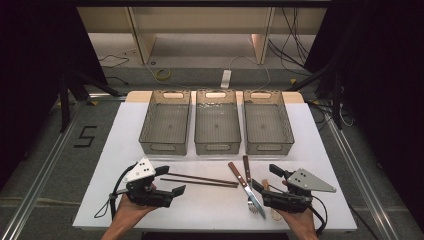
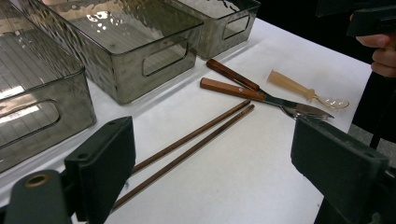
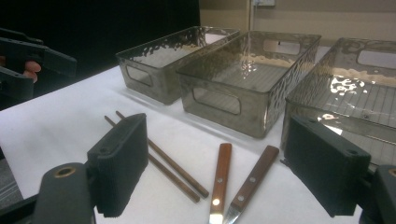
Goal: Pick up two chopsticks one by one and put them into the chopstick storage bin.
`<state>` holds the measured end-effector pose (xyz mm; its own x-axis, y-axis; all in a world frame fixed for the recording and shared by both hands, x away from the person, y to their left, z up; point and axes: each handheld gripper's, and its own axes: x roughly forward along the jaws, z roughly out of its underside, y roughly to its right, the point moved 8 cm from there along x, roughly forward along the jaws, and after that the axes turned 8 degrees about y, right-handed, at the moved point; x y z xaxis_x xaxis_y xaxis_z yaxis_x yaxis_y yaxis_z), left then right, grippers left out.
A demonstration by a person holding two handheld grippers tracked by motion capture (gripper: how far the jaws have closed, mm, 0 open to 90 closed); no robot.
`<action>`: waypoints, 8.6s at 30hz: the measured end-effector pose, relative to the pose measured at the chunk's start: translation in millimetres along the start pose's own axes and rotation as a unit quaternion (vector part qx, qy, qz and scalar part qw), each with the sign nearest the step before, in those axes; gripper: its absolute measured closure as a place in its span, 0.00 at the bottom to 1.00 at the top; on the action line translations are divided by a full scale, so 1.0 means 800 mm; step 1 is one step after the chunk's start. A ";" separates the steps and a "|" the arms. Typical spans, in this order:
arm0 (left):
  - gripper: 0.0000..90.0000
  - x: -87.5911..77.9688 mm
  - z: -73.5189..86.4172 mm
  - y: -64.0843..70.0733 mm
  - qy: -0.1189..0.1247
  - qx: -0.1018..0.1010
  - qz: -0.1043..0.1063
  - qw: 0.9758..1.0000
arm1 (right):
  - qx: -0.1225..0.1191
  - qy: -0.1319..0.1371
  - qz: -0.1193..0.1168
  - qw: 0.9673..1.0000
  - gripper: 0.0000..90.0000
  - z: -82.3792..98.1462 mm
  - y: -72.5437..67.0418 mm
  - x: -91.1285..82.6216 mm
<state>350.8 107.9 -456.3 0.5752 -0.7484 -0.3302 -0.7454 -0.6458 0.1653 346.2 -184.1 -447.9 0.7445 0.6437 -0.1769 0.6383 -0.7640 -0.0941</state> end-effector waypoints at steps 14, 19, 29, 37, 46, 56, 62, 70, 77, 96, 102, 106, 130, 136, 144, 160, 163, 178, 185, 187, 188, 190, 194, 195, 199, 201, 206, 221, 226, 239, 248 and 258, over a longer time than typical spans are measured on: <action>0.16 0.010 0.003 -0.005 -0.049 0.023 -0.019 0.998 | 0.002 0.001 0.000 1.000 0.26 -0.001 0.001 0.000; 0.17 0.016 -0.001 -0.008 -0.088 0.030 -0.016 0.996 | 0.004 -0.002 -0.001 1.000 0.26 0.001 0.002 0.001; 0.20 0.060 -0.015 -0.009 -0.162 0.066 0.014 0.985 | 0.005 -0.001 -0.002 1.000 0.26 -0.001 0.004 -0.001; 0.20 0.082 -0.017 -0.012 -0.206 0.079 0.011 0.975 | 0.005 -0.003 -0.005 1.000 0.26 -0.001 0.002 -0.001; 0.25 0.110 0.001 -0.008 -0.274 0.110 0.027 0.955 | 0.006 -0.008 -0.005 1.000 0.26 0.001 0.003 0.000; 0.33 0.124 0.027 -0.008 -0.333 0.138 0.033 0.932 | 0.004 -0.013 -0.008 1.000 0.27 0.003 0.003 0.001; 0.43 0.127 0.036 -0.014 -0.344 0.129 0.038 0.929 | 0.002 -0.015 -0.011 1.000 0.27 0.004 0.001 0.002; 0.51 0.132 0.045 -0.017 -0.366 0.133 0.041 0.920 | 0.001 -0.019 -0.011 1.000 0.27 0.005 0.001 0.003; 0.61 0.133 0.049 -0.020 -0.379 0.146 0.040 0.913 | 0.002 -0.022 -0.014 1.000 0.27 0.006 0.001 0.003; 0.78 0.130 0.058 -0.028 -0.411 0.160 0.053 0.896 | 0.005 -0.027 -0.016 0.999 0.27 0.008 0.002 0.005; 0.83 0.124 0.060 -0.025 -0.427 0.179 0.061 0.884 | 0.005 -0.028 -0.015 0.999 0.27 0.008 0.003 0.005; 0.86 0.123 0.061 -0.022 -0.427 0.189 0.066 0.882 | 0.003 -0.033 -0.009 0.999 0.27 0.009 0.004 0.005; 0.94 0.120 0.063 -0.019 -0.422 0.218 0.101 0.874 | -0.001 -0.042 -0.010 0.999 0.27 0.012 0.003 0.007; 0.95 0.118 0.063 -0.019 -0.423 0.209 0.099 0.876 | -0.002 -0.044 -0.011 0.999 0.27 0.012 0.003 0.007; 0.95 0.110 0.049 -0.015 -0.422 0.192 0.096 0.881 | -0.003 -0.044 -0.011 0.999 0.27 0.012 0.002 0.007; 0.95 0.092 -0.006 -0.021 -0.348 0.142 0.061 0.925 | -0.002 -0.044 -0.010 0.999 0.27 0.012 0.003 0.007; 0.95 0.089 -0.014 -0.028 -0.334 0.129 0.050 0.932 | -0.001 -0.043 -0.011 0.999 0.27 0.012 0.003 0.007; 0.95 0.059 -0.054 -0.075 -0.259 0.078 -0.001 0.963 | -0.001 -0.043 -0.009 0.999 0.27 0.013 0.004 0.007; 0.95 0.040 -0.077 -0.104 -0.211 0.048 -0.032 0.976 | -0.001 -0.042 -0.008 0.999 0.27 0.012 0.004 0.007; 0.95 0.035 -0.084 -0.112 -0.200 0.043 -0.041 0.978 | 0.000 -0.037 -0.008 0.999 0.27 0.011 0.005 0.006; 0.95 0.034 -0.087 -0.115 -0.196 0.041 -0.044 0.979 | 0.000 -0.036 -0.008 0.999 0.27 0.010 0.005 0.006; 0.95 0.033 -0.091 -0.120 -0.193 0.034 -0.047 0.980 | 0.002 -0.035 -0.007 0.999 0.27 0.010 0.005 0.006; 0.95 0.038 -0.093 -0.133 -0.190 0.022 -0.050 0.980 | 0.001 -0.036 -0.006 0.999 0.26 0.011 0.006 0.006; 0.95 0.038 -0.094 -0.137 -0.190 0.020 -0.051 0.980 | 0.001 -0.035 -0.006 0.999 0.26 0.011 0.006 0.006; 0.95 0.043 -0.103 -0.150 -0.181 0.008 -0.058 0.982 | 0.003 -0.035 -0.006 0.999 0.24 0.011 0.006 0.006; 0.95 0.044 -0.109 -0.155 -0.181 0.010 -0.063 0.981 | 0.003 -0.035 -0.007 0.999 0.23 0.011 0.006 0.006; 0.95 0.044 -0.132 -0.165 -0.175 0.015 -0.079 0.981 | 0.005 -0.031 -0.007 0.999 0.23 0.010 0.007 0.006; 0.95 0.069 -0.156 -0.200 -0.162 0.007 -0.114 0.980 | 0.005 -0.030 -0.010 0.999 0.23 0.010 0.005 0.006; 0.95 0.072 -0.156 -0.212 -0.149 -0.003 -0.126 0.981 | 0.005 -0.028 -0.009 1.000 0.23 0.009 0.005 0.005; 0.95 0.086 -0.138 -0.241 -0.144 -0.016 -0.157 0.977 | 0.007 -0.031 -0.011 0.999 0.23 0.010 0.005 0.007; 0.95 0.092 -0.127 -0.252 -0.138 -0.021 -0.170 0.975 | 0.007 -0.029 -0.012 0.999 0.23 0.010 0.005 0.007; 0.95 0.096 -0.112 -0.259 -0.152 -0.020 -0.185 0.971 | 0.005 -0.034 -0.016 0.999 0.23 0.012 0.002 0.008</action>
<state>579.9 170.8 -433.1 0.6713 -0.3886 -0.6312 -0.4895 -0.8718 0.0162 350.2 -181.8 -458.2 0.7080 0.6643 -0.2397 0.6601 -0.7431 -0.1097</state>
